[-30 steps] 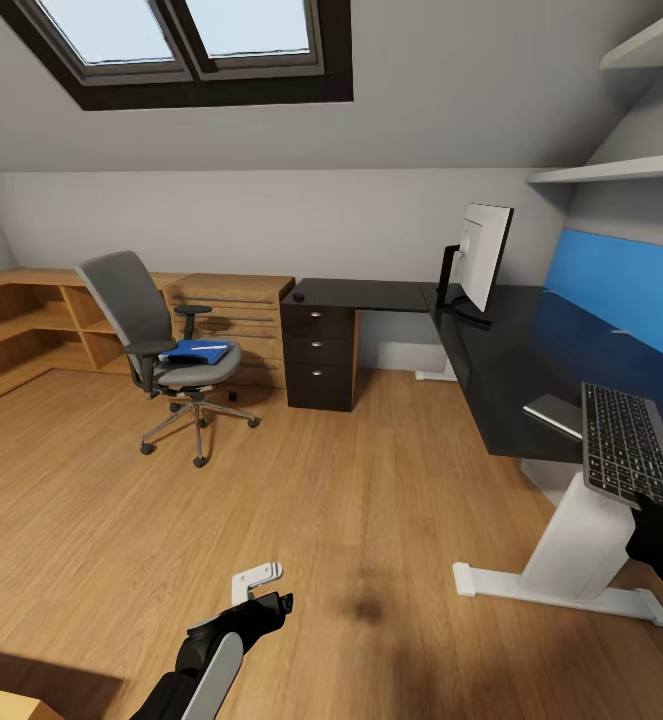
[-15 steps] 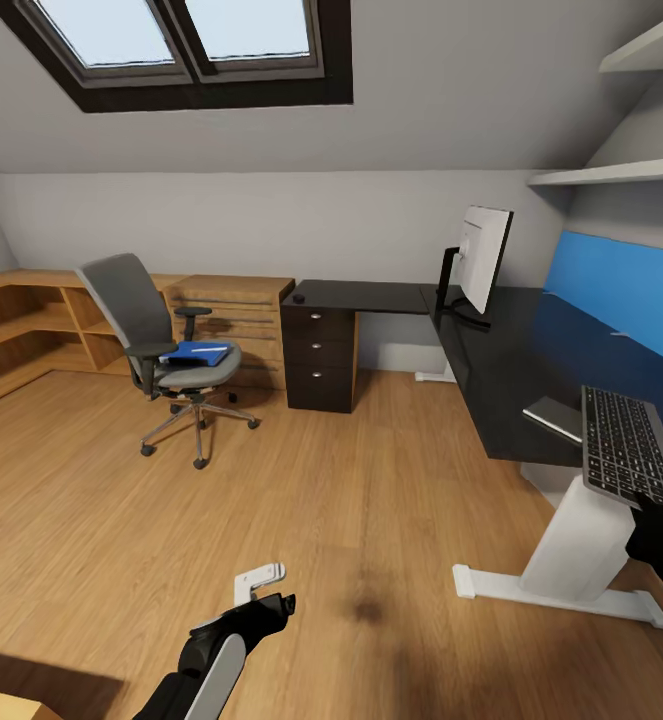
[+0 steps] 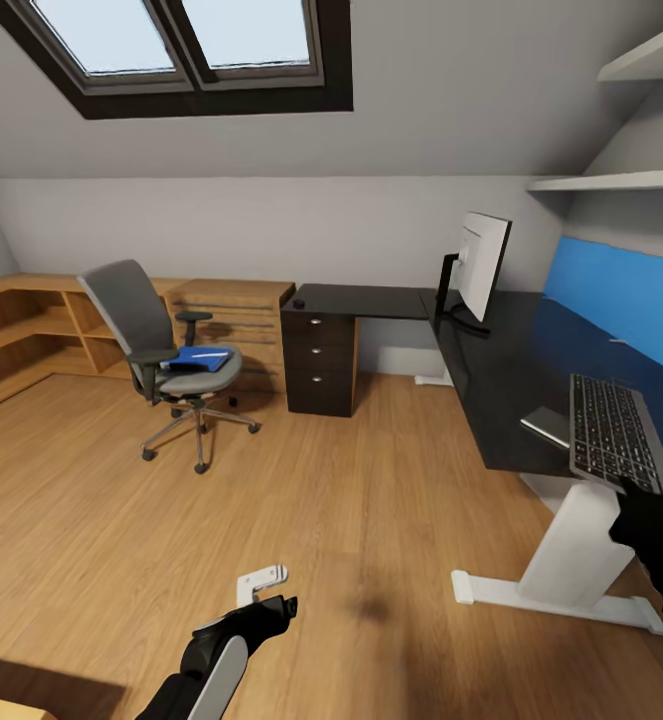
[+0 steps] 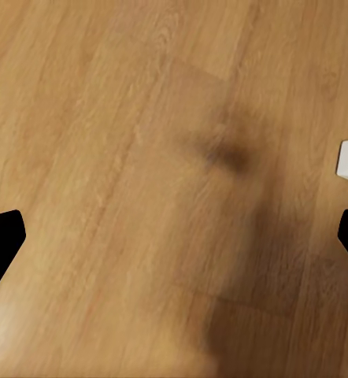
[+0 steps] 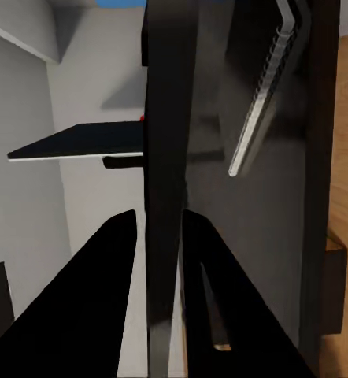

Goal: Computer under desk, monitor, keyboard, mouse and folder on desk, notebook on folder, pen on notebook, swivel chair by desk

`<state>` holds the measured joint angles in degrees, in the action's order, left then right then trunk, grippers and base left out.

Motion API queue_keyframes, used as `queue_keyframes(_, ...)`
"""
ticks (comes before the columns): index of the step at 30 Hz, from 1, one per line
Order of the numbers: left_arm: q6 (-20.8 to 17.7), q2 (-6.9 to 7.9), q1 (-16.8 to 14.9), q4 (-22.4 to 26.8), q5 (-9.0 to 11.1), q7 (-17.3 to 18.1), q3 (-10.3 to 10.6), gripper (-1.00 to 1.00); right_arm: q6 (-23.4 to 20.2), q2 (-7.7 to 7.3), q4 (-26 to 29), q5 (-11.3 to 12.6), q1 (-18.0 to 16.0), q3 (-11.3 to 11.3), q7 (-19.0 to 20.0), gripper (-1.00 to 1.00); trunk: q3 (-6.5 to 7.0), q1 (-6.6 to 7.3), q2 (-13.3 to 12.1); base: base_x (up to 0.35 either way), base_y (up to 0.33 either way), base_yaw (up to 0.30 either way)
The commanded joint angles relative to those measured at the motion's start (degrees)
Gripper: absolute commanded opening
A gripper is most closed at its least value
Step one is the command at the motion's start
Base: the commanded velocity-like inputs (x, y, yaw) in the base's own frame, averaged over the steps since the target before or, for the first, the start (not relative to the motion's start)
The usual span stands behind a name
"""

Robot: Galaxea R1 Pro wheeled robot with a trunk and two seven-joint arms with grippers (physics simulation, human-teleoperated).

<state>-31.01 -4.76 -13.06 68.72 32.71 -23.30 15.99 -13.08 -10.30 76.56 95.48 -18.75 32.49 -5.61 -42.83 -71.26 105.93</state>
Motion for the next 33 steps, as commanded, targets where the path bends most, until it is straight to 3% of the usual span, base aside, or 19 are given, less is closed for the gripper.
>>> queue_keyframes(1, -0.1, 0.01, -0.03, 0.02, 0.6, -0.56, 0.09, 1.0, -0.3, 0.37, 0.87, 0.08, 0.0, 0.12, -0.4, -1.0, 0.13, 0.23, -0.39, 0.0, 0.0, 0.0)
queue_keyframes(8, -0.09, 0.01, -0.03, -0.24, 0.6, -0.52, 0.1, 1.0, -0.43, 6.28, 7.96, -7.89, 2.05, 0.06, -0.63, -1.0, 1.2, 1.55, -2.8, 0.0, 0.0, 0.0)
queue_keyframes(13, -0.1, 0.01, -0.03, -0.26, 0.6, -0.52, 0.1, 1.0, -0.45, 9.13, 8.57, -9.27, 2.27, -0.19, -0.71, -1.0, 1.2, 1.55, -2.8, 0.0, 0.0, 0.0)
queue_keyframes(15, -0.1, 0.01, -0.03, -0.27, 0.6, -0.47, 0.13, 1.0, -0.37, 10.4, 8.65, -9.56, 2.3, -1.77, -0.82, -1.0, 1.21, 1.55, -2.8, 0.0, 0.0, 0.008)
queue_keyframes(20, -0.1, 0.01, -0.03, -0.32, 0.53, -0.42, 0.18, 1.0, -0.23, 11.5, 8.69, -9.8, 2.32, -4.79, -1.62, -1.0, 1.3, 1.55, -2.8, 0.0, 0.0, 0.1)
queue_keyframes(23, -0.1, 0.01, -0.03, -0.34, 0.52, -0.42, 0.5, 1.0, -0.17, 11.79, 8.69, -10.21, 2.32, -8.63, -3.38, -1.0, 1.44, 1.55, -2.8, 0.0, 0.0, 0.182)
queue_keyframes(25, -0.1, 0.01, -0.03, -0.34, 0.52, -0.38, 1.06, 1.0, -0.13, 12.21, 8.63, -10.5, 2.32, -10.06, -3.9, -1.0, 1.54, 1.55, -2.8, 0.0, 0.0, 0.202)
queue_keyframes(28, -0.07, 0.01, -0.03, -0.34, 0.49, -0.3, 1.69, 1.0, -0.17, 12.55, 8.67, -10.61, 2.32, -10.66, -4.12, -1.0, 1.71, 1.55, -2.8, 0.0, 0.0, 0.208)
queue_keyframes(33, 0.02, 0.07, -0.03, -0.34, 0.36, -0.55, 4.61, 1.0, -0.25, 12.76, 8.9, -11.4, 2.55, -13.94, -4.14, -1.0, 2.44, 2.21, -4.0, 0.0, 0.0, 0.149)
